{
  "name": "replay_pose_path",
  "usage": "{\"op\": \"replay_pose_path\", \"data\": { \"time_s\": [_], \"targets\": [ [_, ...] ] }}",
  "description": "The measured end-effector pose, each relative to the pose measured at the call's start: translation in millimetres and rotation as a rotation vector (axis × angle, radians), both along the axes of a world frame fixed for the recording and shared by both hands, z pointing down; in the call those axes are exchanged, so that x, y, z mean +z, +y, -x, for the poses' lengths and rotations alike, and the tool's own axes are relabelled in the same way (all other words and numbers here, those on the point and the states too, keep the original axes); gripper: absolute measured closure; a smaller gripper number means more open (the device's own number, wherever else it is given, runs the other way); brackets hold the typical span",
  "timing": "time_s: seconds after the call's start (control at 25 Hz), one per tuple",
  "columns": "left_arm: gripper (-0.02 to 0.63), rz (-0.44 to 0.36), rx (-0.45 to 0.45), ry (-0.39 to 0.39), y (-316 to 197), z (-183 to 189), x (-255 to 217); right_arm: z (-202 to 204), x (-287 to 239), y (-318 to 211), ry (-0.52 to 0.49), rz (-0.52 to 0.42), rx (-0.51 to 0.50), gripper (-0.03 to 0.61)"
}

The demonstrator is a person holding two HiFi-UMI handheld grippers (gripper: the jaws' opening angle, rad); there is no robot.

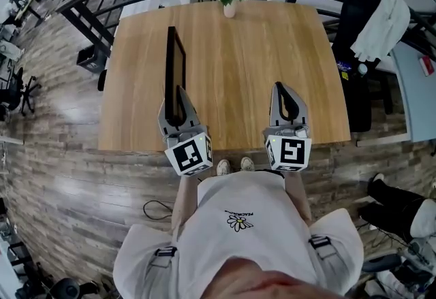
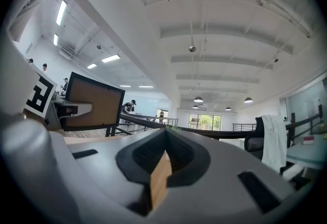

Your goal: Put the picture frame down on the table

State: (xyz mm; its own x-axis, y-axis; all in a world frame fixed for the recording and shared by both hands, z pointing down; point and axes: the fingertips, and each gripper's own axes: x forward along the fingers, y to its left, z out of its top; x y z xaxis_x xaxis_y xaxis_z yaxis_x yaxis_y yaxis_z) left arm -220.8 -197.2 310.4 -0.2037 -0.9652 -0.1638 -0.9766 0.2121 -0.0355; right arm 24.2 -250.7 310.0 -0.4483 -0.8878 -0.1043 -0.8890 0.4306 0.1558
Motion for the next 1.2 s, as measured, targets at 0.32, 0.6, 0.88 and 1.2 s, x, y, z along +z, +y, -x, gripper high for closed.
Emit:
{"op": "replay_pose_path", "data": {
  "time_s": [0.32, 0.6, 0.88, 1.2],
  "targets": [
    [0.591, -0.015, -0.030, -0.018, -4, 2, -4, -2, 3, -8, -0.001, 0.004, -0.008, 0.568],
    [0.591, -0.005, -0.041, -0.033, -8, -1, -3, -5, 7, -10, -0.007, 0.018, -0.008, 0.568],
    [0.591, 0.052, -0.032, -0.172, -20, -12, -8, -6, 8, -14, -0.014, 0.025, -0.012, 0.568],
    [0.591, 0.261, 0.010, -0.596, -63, -37, 4, -9, 10, -15, 0.002, 0.034, -0.016, 0.568]
  ]
}}
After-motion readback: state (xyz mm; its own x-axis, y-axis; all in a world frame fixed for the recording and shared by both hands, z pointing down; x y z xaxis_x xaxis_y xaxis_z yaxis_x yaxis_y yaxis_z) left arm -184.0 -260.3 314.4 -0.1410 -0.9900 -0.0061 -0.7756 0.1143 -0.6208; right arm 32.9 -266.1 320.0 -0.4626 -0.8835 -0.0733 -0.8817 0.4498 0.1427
